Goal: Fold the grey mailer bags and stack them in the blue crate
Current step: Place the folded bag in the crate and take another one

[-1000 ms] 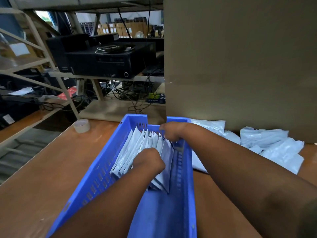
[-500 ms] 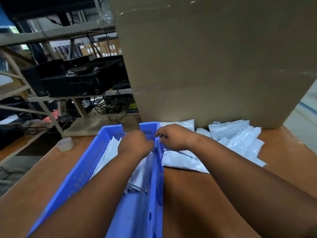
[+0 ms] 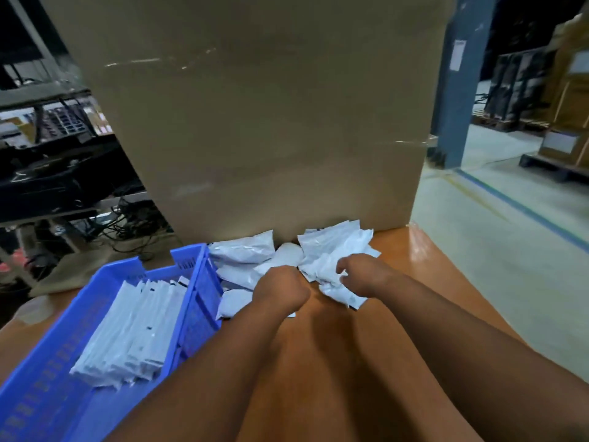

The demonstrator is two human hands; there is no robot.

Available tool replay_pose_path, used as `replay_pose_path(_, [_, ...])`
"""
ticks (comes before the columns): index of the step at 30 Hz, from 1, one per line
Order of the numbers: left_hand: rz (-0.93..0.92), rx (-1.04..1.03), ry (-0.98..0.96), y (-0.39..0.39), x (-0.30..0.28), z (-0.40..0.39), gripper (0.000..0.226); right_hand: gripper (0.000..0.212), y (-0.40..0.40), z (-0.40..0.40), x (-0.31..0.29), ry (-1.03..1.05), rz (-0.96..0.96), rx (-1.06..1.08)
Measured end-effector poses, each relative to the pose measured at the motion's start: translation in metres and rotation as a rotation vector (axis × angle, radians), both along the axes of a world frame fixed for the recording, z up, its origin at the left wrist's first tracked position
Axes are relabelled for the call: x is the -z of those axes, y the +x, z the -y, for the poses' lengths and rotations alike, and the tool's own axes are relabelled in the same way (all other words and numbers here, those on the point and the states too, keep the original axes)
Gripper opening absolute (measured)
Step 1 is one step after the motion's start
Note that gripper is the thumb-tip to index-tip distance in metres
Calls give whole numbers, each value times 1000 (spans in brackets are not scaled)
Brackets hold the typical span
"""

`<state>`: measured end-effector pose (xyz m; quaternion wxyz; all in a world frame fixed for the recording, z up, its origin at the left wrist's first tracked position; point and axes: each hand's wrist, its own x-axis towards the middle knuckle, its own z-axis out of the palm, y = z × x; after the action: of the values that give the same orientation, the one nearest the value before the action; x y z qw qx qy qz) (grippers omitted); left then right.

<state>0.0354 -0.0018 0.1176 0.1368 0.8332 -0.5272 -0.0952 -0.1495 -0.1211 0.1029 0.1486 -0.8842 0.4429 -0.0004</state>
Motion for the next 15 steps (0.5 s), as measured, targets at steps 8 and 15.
replay_pose_path(8, [51, 134, 173, -38, 64, 5, 23, 40, -34, -1, 92, -30, 52, 145])
replay_pose_path(15, [23, 153, 161, -28, 81, -7, 25, 53, 37, 18, 100, -262, 99, 163])
